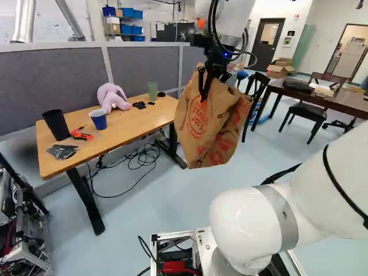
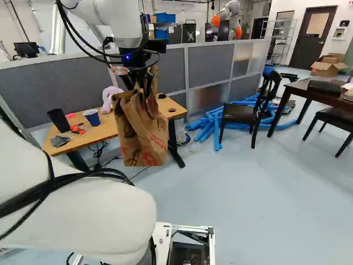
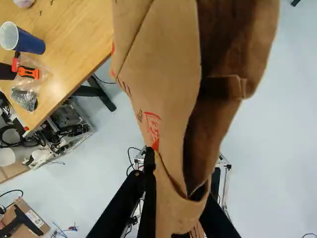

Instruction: Pick up the bag on the ground and place it on the table

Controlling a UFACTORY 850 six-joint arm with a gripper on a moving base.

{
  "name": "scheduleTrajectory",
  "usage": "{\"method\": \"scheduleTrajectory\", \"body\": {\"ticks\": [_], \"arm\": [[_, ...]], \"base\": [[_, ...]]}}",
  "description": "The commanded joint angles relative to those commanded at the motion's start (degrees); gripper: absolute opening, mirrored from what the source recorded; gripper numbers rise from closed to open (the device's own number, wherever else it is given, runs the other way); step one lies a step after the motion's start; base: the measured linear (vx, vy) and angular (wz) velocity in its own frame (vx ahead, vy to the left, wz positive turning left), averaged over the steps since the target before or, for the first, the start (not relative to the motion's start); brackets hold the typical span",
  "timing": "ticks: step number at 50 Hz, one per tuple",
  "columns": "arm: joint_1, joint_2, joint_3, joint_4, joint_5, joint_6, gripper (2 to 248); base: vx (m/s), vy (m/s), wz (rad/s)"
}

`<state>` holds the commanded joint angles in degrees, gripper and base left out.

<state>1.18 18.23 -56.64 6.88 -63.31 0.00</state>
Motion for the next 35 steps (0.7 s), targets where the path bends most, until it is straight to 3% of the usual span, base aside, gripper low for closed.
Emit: {"method": "scheduleTrajectory", "body": {"ticks": [35], "arm": [[-0.01, 1.45, -1.09, 0.0, -0.67, 0.0, 18]], "base": [[0.0, 0.0, 0.0]]}}
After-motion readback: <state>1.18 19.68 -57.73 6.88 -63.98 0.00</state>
